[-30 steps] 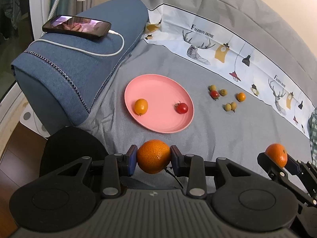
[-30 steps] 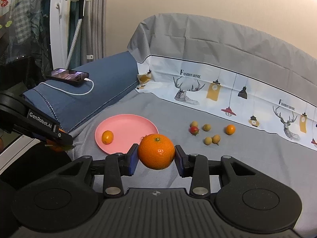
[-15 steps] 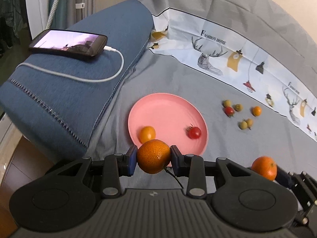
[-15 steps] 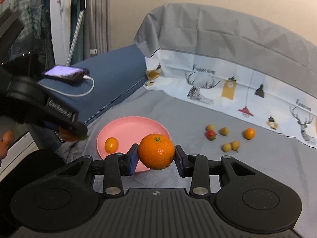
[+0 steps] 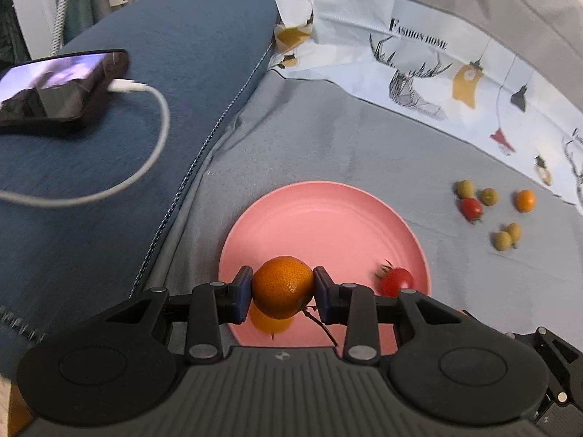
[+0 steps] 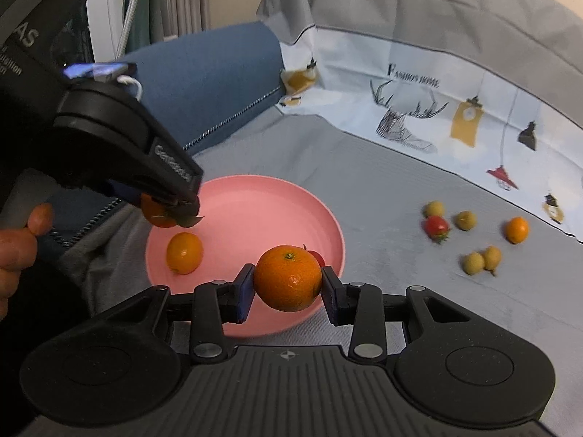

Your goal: Organize fruits

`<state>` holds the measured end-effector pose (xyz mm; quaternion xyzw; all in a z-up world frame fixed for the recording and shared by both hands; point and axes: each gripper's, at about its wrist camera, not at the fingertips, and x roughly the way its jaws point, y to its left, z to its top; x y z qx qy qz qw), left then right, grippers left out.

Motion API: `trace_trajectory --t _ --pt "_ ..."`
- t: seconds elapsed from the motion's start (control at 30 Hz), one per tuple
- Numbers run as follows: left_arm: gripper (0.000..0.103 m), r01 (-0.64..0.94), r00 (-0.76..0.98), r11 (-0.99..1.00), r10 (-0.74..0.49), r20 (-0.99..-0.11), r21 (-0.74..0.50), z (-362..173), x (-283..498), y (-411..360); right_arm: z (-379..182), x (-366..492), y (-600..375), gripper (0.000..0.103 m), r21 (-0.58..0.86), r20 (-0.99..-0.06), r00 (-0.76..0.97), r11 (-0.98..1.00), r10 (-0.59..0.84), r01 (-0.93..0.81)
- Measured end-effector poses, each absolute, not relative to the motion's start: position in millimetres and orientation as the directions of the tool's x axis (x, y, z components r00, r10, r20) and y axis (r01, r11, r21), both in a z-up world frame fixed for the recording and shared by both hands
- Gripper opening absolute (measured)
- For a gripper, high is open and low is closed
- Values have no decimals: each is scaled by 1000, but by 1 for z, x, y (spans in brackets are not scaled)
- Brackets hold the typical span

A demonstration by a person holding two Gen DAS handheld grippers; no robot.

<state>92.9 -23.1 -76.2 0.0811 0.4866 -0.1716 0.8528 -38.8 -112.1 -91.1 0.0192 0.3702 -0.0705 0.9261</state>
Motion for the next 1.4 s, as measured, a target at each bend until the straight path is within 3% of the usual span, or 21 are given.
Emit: trace_trajectory --t 0.23,0.3,0.33,0.37,0.47,0.67,0.83,1.07,1.4 --pt "40 379 464 924 -146 -874 47 -103 114 -38 -112 -9 -120 40 -13 -730 676 992 -97 129" --pt "62 391 477 919 -165 -863 40 -100 116 -39 -109 -5 -123 41 -16 -717 689 991 -106 136" --pt "90 395 488 918 -174 -855 38 -96 115 -38 -107 -4 -124 44 -18 -708 699 991 -104 129" --pt "102 386 522 922 -180 -834 42 -89 113 -35 -103 -4 -124 55 -23 -701 706 992 -102 121" --pt "103 389 601 920 -212 -771 51 -70 96 -25 -88 -16 -126 86 -26 -685 721 993 -100 113" --pt "103 368 589 928 -181 -788 62 -52 42 10 -65 -77 -118 97 -6 -692 716 993 -88 116" --pt "103 261 573 965 -141 -807 17 -41 -11 47 -46 -124 -95 102 21 -671 734 987 -106 161" --pt "103 265 648 962 -129 -751 64 -11 -57 64 -9 -168 -83 102 -17 -556 806 972 -203 233" --pt "103 318 713 943 -170 -681 97 18 -111 59 18 -224 -76 102 13 -467 852 962 -236 274"
